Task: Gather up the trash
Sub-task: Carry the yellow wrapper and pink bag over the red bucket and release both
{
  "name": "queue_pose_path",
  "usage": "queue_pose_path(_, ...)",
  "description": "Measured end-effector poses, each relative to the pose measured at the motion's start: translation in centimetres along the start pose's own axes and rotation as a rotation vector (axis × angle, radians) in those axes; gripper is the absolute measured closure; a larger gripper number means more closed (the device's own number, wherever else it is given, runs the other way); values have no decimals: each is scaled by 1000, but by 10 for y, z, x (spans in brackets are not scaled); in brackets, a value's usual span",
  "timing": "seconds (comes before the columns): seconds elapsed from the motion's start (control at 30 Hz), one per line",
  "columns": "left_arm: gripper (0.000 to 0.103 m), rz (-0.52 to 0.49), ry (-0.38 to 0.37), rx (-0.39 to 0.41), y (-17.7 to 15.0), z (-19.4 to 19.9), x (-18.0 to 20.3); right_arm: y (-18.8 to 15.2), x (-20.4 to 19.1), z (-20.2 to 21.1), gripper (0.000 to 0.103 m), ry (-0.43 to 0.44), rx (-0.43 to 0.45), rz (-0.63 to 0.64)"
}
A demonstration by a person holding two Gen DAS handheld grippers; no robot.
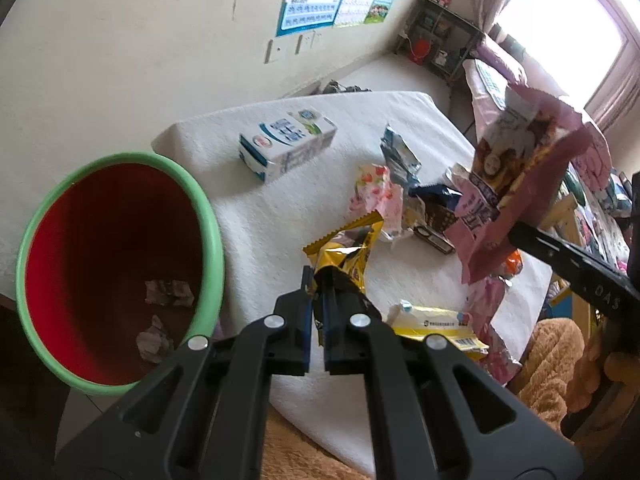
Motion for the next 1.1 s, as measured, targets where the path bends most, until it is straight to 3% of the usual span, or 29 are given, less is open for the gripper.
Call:
queue_pose_path(0.37, 100, 56, 38, 27, 0, 11, -28, 4, -24, 2, 94, 5, 10, 47)
queue_pose_path(1.1, 100, 201, 91, 46, -19, 21, -98, 5, -85, -24, 93, 43, -53, 186)
Point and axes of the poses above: each gripper's, at about its wrist camera, not at the fingertips, and z roughly against the way its jaws point, x to its right, y to its top, the point moved 2 cm from there along -z, roughly the way its jaws point, and after that the axes turned 3 degrees about -y, right-handed, at the moved point
